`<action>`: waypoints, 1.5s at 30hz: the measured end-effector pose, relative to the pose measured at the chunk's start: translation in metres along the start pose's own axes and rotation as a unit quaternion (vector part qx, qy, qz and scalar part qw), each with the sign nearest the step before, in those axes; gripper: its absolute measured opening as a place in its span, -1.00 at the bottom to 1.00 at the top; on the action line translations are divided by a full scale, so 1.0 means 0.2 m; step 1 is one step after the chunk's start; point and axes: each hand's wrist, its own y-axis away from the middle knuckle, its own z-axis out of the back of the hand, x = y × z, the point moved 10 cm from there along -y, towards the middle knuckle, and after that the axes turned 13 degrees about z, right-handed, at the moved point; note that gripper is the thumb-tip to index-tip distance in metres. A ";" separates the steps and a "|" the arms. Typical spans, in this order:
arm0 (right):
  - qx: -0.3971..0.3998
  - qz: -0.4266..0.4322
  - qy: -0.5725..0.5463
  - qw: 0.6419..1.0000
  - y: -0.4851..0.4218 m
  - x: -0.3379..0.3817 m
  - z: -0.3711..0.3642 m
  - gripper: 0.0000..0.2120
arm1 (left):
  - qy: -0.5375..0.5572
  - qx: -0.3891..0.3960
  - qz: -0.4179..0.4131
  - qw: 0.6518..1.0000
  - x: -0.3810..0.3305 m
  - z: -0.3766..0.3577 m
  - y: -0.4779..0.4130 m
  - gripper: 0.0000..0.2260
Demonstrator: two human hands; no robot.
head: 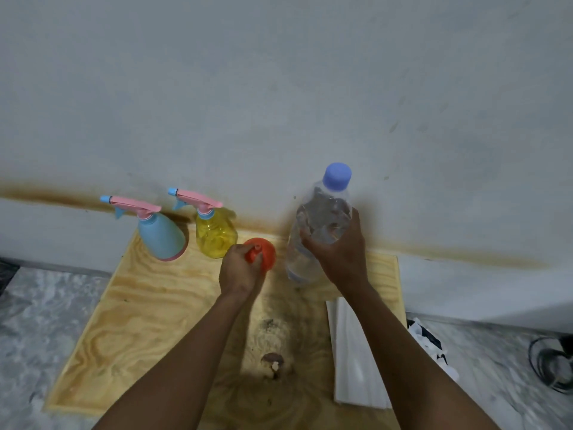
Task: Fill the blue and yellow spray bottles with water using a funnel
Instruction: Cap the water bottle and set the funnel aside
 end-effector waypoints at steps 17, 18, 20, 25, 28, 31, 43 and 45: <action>-0.011 -0.025 0.005 1.000 -0.10 -0.02 -0.16 -0.22 | -0.007 0.038 0.019 0.999 0.07 -0.12 -0.19 -0.76; -0.010 -0.026 0.005 1.000 -0.10 -0.02 -0.16 -0.21 | -0.006 0.036 0.018 0.999 0.08 -0.12 -0.19 -0.77; 0.002 -0.028 0.006 1.000 -0.10 -0.02 -0.16 -0.17 | -0.016 0.028 0.016 0.999 0.08 -0.12 -0.19 -0.76; 0.044 -0.038 0.068 0.996 -0.09 0.01 -0.15 -0.05 | 0.009 0.034 -0.001 0.999 0.07 -0.11 -0.17 -0.79; 0.054 -0.025 0.090 0.994 -0.03 0.01 -0.08 -0.08 | -0.021 0.030 -0.005 0.999 0.13 -0.13 -0.08 -0.64; 0.033 -0.012 0.154 0.987 0.16 -0.06 0.09 -0.43 | -0.048 0.014 -0.018 0.999 0.20 -0.13 0.19 -0.43; 0.120 -0.194 0.314 0.922 1.16 -0.64 0.43 -0.64 | -0.300 0.155 -0.094 0.937 0.45 -0.56 0.89 -0.35; 0.130 -0.200 0.333 0.912 1.19 -0.67 0.42 -0.52 | -0.305 0.151 -0.100 0.935 0.44 -0.56 0.89 -0.33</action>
